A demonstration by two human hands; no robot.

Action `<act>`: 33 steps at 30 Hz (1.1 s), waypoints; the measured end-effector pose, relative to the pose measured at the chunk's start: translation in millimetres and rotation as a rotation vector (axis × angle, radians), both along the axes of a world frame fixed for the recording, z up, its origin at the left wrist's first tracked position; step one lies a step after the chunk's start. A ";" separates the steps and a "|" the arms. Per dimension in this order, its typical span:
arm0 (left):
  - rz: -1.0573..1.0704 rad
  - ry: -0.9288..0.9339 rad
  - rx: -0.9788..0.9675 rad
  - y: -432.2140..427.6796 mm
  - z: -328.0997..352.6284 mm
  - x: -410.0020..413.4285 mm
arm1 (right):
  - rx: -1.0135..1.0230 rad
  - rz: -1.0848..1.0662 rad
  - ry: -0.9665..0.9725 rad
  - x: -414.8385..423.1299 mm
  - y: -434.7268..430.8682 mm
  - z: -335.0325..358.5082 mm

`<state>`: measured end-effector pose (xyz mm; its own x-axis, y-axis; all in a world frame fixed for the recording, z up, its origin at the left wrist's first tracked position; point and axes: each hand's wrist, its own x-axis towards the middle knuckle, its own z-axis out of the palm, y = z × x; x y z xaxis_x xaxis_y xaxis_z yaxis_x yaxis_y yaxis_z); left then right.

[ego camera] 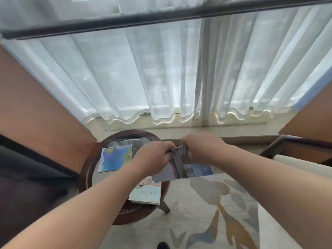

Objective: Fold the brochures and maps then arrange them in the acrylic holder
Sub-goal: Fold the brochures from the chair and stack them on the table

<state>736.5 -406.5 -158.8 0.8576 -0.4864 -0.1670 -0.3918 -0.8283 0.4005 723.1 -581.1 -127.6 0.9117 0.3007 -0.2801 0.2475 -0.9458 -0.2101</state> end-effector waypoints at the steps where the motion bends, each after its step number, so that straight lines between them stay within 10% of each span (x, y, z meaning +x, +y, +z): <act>1: 0.066 0.070 -0.057 18.9 -6.9 4.0 | 0.006 -0.023 -0.084 8.5 8.7 -2.3; 5: 0.333 0.269 -0.322 84.9 -32.3 18.7 | 0.198 -0.354 -0.243 44.6 26.2 -14.5; 9: 0.600 0.405 -0.621 115.6 -55.4 27.9 | 0.772 -0.933 0.182 52.3 52.3 -44.5; 12: 0.684 0.478 -0.747 117.8 -68.1 32.4 | 0.978 -0.982 0.469 47.0 75.6 -76.8; 33: 0.633 0.335 0.056 121.9 -210.1 25.8 | 0.502 -0.734 0.475 29.9 124.0 -240.0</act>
